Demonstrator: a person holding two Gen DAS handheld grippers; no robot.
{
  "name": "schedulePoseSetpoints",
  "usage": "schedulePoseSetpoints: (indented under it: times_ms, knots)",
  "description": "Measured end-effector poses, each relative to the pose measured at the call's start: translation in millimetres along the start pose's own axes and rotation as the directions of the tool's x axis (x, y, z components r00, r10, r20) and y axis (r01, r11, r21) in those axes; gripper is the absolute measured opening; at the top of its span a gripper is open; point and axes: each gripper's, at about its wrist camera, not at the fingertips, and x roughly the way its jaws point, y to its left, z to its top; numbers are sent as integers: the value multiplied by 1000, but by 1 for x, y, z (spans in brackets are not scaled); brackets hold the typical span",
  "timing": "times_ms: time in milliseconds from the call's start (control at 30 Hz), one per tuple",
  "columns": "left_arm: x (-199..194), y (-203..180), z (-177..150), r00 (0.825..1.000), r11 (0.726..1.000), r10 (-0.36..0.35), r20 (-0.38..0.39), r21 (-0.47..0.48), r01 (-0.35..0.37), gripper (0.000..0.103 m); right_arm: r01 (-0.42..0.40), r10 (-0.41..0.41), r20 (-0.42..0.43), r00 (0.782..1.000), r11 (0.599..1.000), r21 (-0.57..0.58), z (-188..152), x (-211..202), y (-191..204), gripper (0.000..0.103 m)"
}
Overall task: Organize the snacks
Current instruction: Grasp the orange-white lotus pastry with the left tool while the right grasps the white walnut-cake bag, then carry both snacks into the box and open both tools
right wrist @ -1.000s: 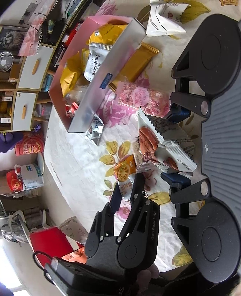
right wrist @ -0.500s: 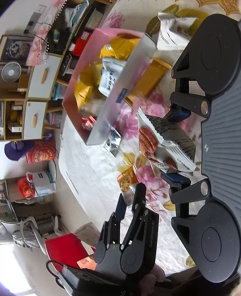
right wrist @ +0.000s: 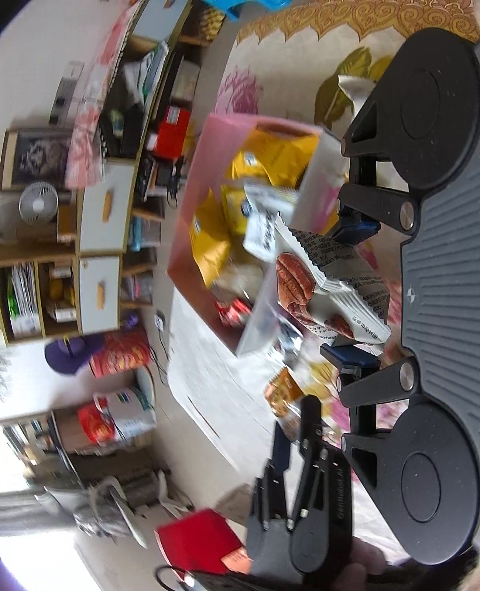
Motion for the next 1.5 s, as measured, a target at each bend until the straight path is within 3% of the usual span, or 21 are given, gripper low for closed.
schedulePoseSetpoints:
  times_ms: [533,833,1133,1500]
  knots:
    - [57,1,70,991,989,112,68,-102,-105,38,116,-123,37,992,982,152,42,37,-51,47]
    - [101,9,117,986,985,157,52,-80,-152,38,179,-202,58,978,947,266,67,59,-87,47]
    - [142,15,131,987,984,162,21,-74,-160,38,179,-215,64,974,917,357,74,83,-125,38]
    - [162,16,136,986,986,162,38,-52,-160,41,160,-218,104,970,902,401,80,88,-141,39]
